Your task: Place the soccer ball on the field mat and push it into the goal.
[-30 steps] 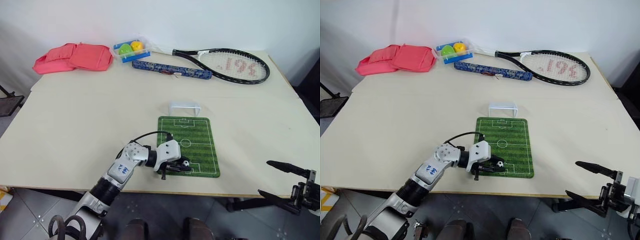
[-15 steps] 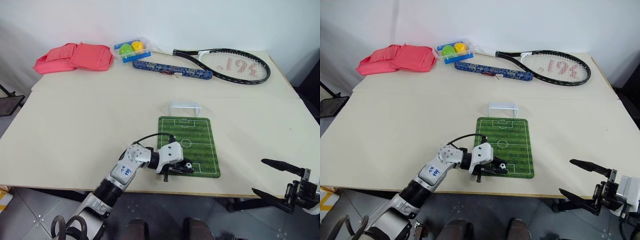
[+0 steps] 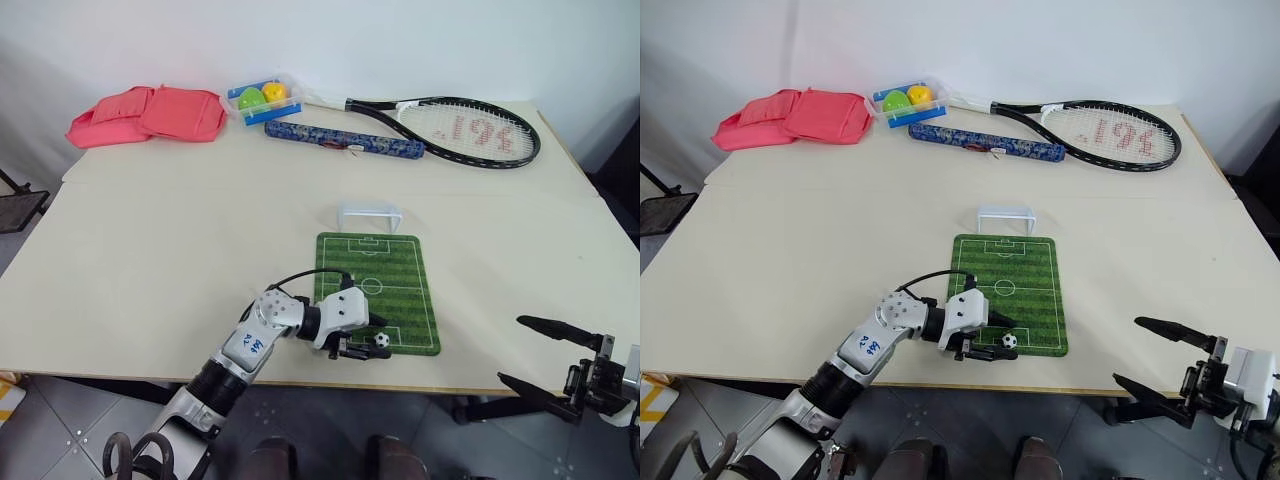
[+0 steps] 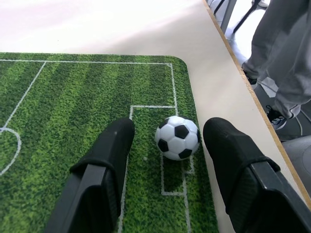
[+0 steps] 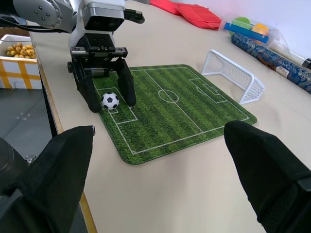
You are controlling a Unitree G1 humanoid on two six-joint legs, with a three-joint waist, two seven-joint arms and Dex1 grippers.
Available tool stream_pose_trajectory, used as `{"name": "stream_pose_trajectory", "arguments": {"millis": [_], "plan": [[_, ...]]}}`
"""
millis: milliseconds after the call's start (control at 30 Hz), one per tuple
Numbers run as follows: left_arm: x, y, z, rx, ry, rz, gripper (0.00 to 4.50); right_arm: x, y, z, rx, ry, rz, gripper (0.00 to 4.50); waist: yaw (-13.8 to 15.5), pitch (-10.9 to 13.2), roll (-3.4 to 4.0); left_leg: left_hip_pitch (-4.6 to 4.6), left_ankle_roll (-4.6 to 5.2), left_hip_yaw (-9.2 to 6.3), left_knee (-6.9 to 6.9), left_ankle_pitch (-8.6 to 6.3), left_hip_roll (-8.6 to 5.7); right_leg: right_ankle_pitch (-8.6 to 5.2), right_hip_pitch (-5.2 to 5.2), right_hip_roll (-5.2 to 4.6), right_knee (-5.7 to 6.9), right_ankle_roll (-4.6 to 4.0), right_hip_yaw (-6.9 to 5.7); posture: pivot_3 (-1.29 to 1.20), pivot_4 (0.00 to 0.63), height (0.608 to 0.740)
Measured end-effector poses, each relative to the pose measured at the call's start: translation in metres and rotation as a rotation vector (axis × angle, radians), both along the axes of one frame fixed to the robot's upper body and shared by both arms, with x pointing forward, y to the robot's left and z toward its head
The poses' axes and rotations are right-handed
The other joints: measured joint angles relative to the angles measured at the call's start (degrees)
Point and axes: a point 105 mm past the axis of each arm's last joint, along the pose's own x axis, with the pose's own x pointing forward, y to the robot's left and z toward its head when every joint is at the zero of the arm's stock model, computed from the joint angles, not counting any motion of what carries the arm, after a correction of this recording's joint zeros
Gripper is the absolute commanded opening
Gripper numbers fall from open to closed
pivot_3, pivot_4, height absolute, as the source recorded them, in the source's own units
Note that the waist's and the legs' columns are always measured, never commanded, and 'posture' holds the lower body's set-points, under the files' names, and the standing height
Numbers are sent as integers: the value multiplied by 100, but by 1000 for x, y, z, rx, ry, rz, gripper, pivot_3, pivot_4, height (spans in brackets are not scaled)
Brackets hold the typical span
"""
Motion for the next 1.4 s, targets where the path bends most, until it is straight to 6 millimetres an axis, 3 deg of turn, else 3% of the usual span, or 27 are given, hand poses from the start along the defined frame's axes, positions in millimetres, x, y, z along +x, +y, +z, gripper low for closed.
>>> {"name": "stream_pose_trajectory", "arguments": {"millis": [233,367,467,567,667,800,900,1167,1400], "plan": [[0,-2,6,-34,-12,-6,2732,1,3,-2,10,10,5,4500,0,0,0,0,0,0,0,0,0,0,0,0,0,0,0,0,150,740],[-6,2,25,-149,-4,-25,2732,2,3,-2,15,20,6,4500,-9,0,0,0,0,-1,0,0,2,0,0,0,1,0,0,0,150,740],[-15,14,48,-242,-27,-69,2732,3,4,-2,15,18,11,4500,-13,-1,1,1,0,0,1,0,3,1,0,0,2,-1,0,0,150,740],[-22,41,57,-249,-58,-81,2732,5,3,-3,18,19,11,4500,-36,-3,9,5,-1,2,1,0,10,2,0,5,3,-3,3,0,150,740],[-34,76,48,-175,-51,-56,2152,10,3,0,20,1,24,4500,-52,-3,16,9,-2,9,0,-1,16,4,0,8,1,-7,9,0,150,740],[-55,112,13,-50,55,12,956,13,0,-1,17,-6,34,4500,-11,2,26,7,-6,9,1,-5,28,5,-1,20,-2,-10,10,0,150,740],[-73,103,1,-81,94,32,17,15,2,1,9,-22,63,4500,37,4,30,2,-1,6,4,-8,27,7,1,20,-10,-10,15,0,150,740],[-74,52,-5,-153,117,13,17,13,-4,-5,6,0,60,4500,41,0,40,6,-4,11,4,-8,29,8,0,27,-5,-12,17,0,150,740],[-52,18,-11,-137,114,44,17,2,-11,-14,-3,47,27,4500,37,-3,45,6,-4,14,4,-8,29,8,0,28,-7,-12,18,0,150,740]]}}
